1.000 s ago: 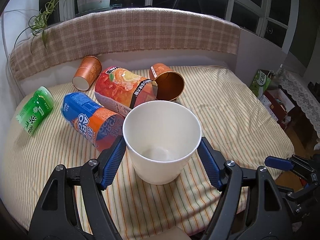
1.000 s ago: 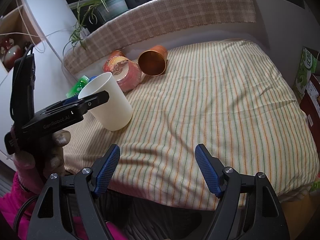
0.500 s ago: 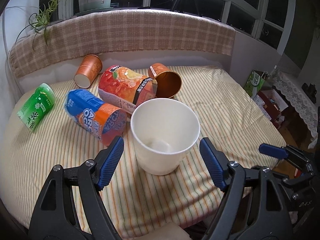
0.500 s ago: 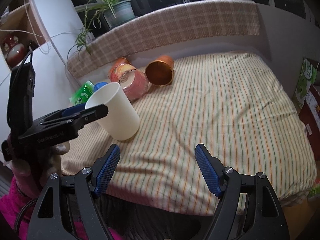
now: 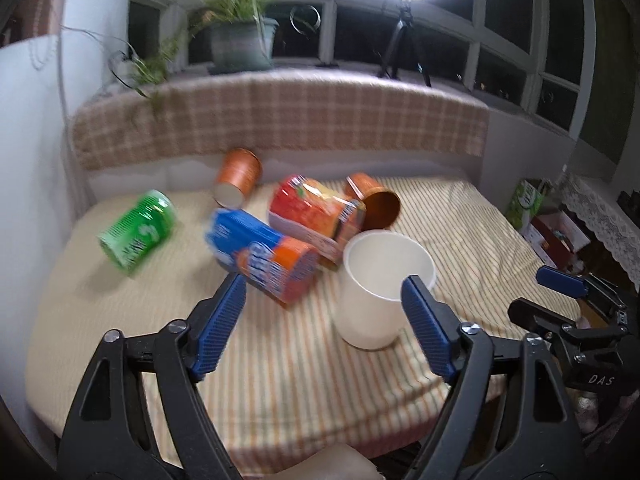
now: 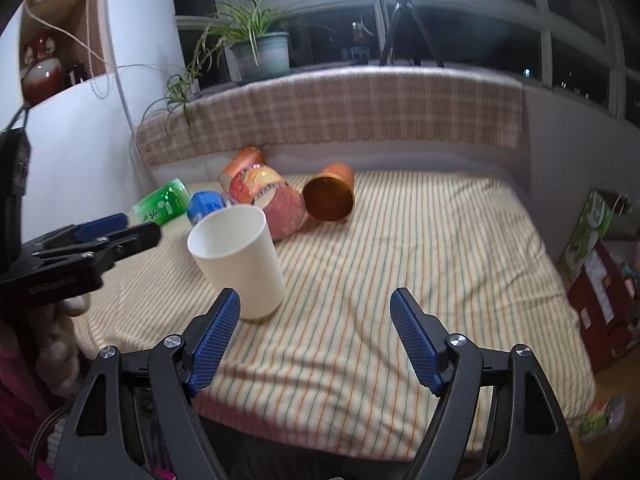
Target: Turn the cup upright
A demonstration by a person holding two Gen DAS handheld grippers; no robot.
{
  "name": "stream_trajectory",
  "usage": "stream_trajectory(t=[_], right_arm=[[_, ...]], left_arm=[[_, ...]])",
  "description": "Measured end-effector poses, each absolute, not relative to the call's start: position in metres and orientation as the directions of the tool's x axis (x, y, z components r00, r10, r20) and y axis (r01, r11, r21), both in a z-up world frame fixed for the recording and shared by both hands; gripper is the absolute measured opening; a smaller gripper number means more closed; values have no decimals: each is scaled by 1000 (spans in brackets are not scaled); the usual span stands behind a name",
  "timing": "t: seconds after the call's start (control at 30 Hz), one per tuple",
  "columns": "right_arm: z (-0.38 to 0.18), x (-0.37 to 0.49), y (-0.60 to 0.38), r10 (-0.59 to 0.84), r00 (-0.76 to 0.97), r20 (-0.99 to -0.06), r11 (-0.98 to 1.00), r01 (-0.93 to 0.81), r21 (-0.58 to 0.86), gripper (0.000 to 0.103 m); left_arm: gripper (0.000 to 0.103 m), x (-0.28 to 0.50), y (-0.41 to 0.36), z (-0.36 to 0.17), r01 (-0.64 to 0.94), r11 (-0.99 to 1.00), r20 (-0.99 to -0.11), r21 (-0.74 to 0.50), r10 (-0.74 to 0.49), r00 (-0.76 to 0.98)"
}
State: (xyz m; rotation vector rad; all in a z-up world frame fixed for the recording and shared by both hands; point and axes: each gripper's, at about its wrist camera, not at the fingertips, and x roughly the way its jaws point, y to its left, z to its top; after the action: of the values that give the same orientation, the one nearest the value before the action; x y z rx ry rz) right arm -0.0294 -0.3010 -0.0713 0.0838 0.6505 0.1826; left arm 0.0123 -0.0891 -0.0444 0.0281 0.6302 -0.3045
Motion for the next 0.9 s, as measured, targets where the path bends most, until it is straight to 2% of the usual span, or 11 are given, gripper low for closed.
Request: stream_trajectory(t=[0.07, 0.3, 0.53, 0.9], right_arm=[[-69, -30, -297, 184, 794, -579, 983, -139, 122, 80], [-61, -34, -287, 128, 839, -530, 992, -107, 70, 82], [-57, -35, -286, 74, 866, -494, 997, -58, 47, 87], [-56, -32, -287, 43, 871, -489, 999, -30, 33, 88]], left_arm=[[96, 7, -82, -37, 268, 962, -548, -53, -253, 798], [102, -7, -63, -20, 209, 978, -455, -24, -197, 868], [102, -9, -51, -15, 157, 987, -430, -27, -154, 890], [103, -8, -50, -16, 144, 989, -427, -16, -137, 894]])
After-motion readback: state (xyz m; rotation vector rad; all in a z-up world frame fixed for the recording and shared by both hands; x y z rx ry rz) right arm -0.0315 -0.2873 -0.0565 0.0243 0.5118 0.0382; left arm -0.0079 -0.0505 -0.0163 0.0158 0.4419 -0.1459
